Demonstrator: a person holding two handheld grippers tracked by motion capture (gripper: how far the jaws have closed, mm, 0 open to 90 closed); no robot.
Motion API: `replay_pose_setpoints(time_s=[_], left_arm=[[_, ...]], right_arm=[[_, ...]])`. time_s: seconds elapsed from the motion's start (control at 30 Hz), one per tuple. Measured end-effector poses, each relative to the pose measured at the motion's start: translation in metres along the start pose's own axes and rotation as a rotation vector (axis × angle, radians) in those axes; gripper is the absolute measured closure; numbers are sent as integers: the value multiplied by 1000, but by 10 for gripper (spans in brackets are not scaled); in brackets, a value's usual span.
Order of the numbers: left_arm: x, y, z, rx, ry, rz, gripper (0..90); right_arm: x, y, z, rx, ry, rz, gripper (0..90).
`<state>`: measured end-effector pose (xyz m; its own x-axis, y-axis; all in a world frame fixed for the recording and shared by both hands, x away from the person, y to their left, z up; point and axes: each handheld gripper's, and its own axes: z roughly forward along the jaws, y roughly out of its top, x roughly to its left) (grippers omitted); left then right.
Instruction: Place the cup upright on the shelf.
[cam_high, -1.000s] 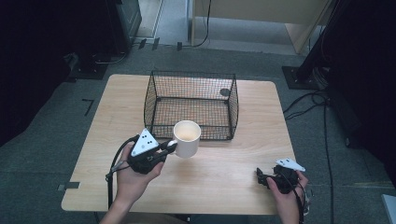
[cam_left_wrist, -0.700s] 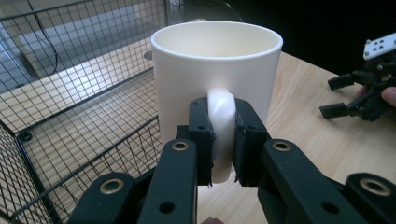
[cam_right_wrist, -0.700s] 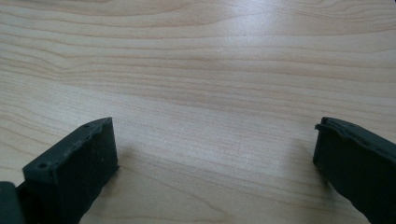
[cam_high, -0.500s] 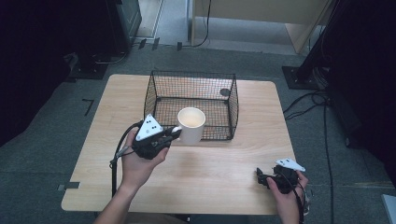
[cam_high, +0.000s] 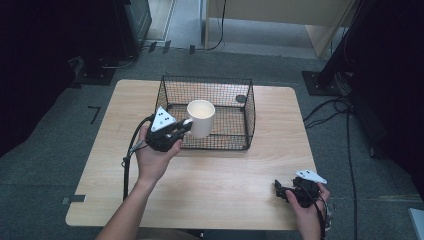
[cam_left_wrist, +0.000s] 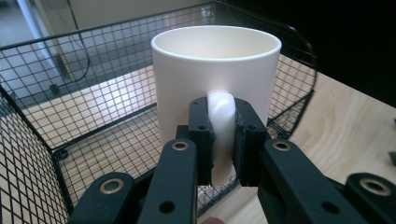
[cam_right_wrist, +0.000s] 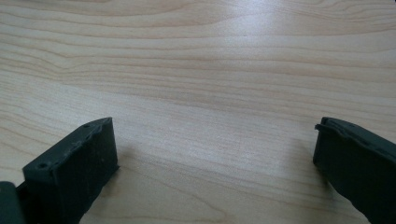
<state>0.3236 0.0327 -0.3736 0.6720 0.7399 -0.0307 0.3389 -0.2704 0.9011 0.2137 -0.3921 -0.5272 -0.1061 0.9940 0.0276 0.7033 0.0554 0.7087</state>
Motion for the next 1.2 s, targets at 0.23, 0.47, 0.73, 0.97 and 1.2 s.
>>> replay_pose_setpoints(time_s=[0.23, 0.47, 0.73, 0.97, 1.2], left_arm=[[10, 0, 22, -7, 59, -5, 811], [22, -5, 43, -17, 85, -71, 811], [29, -11, 66, 9, 122, -97, 811], [34, -16, 78, 46, 147, -109, 811], [40, -15, 86, 102, 173, -144, 810]], right_arm=[[0, 0, 0, 1, 1, 3, 0], [0, 0, 0, 1, 1, 2, 0], [0, 0, 0, 1, 0, 2, 0], [0, 0, 0, 0, 4, -2, 0], [0, 0, 0, 0, 4, -2, 0]])
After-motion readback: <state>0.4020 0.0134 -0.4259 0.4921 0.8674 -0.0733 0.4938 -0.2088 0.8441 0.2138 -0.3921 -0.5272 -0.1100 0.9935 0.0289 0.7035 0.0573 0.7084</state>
